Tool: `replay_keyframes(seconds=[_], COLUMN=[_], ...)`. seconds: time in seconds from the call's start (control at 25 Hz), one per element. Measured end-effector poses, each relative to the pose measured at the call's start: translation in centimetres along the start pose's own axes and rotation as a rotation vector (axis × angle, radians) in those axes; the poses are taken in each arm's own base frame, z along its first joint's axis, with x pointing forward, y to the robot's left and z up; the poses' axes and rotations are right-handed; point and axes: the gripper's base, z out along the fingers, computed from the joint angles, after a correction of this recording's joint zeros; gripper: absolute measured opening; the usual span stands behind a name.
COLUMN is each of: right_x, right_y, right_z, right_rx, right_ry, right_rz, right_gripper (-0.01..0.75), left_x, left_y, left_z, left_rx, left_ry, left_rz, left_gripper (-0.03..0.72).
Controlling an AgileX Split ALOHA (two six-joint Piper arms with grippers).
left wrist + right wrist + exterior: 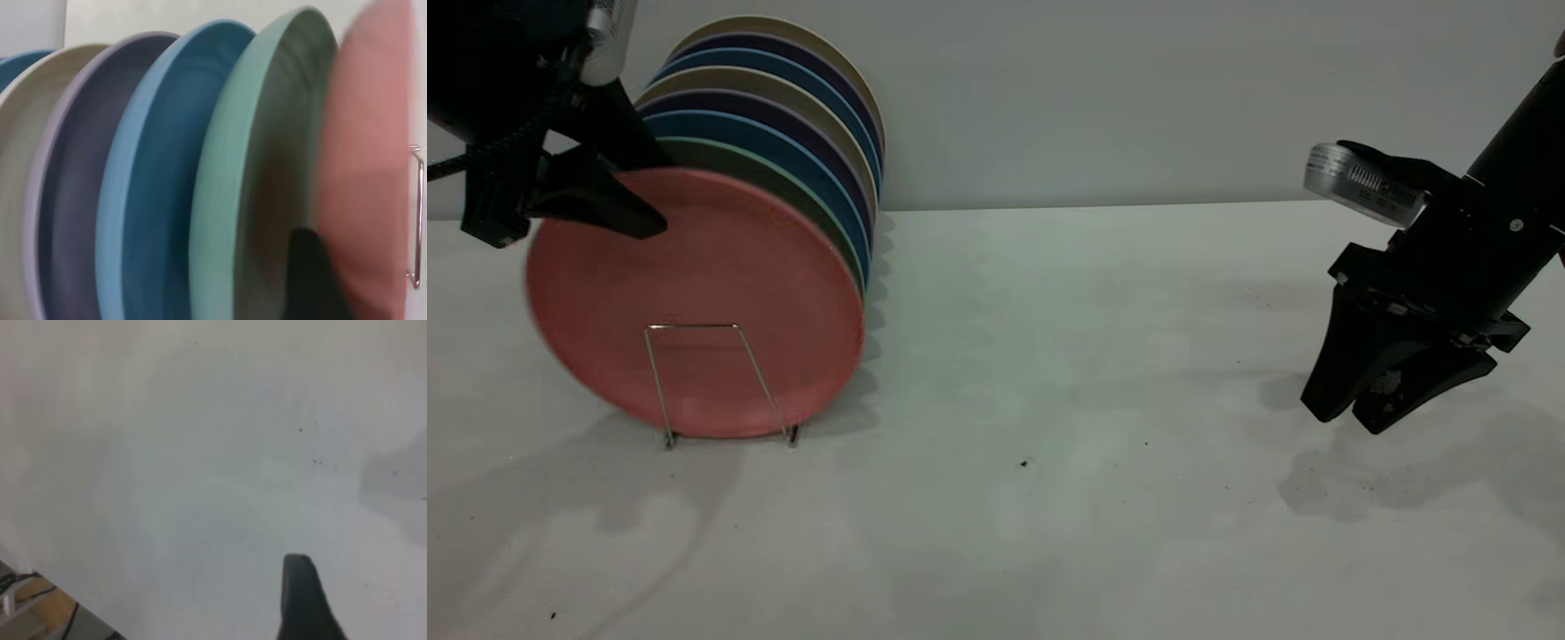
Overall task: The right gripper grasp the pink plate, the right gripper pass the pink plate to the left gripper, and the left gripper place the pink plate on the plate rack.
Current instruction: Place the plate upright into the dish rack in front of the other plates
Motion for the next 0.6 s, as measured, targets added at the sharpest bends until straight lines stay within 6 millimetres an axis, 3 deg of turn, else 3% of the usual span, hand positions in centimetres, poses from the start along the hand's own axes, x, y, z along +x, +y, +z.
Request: replay_keyframes(seconds=[0.28, 0.6], right_x=[0.0, 0.0], right_y=[0.0, -0.2], right_z=[0.0, -0.4], right_rx=[0.003, 0.038], right_ry=[0.002, 0.013], right_rz=[-0.002, 0.017], right_gripper=[0.463, 0.463], left_x=[-1.0, -3.7], left_y=[0.1, 0.0], left_z=[-1.7, -7.1], left_rx=[-0.009, -0.065], left_ry=[-0.028, -0.093], left_rz=[0.017, -0.113], left_gripper=[0.474, 0.476])
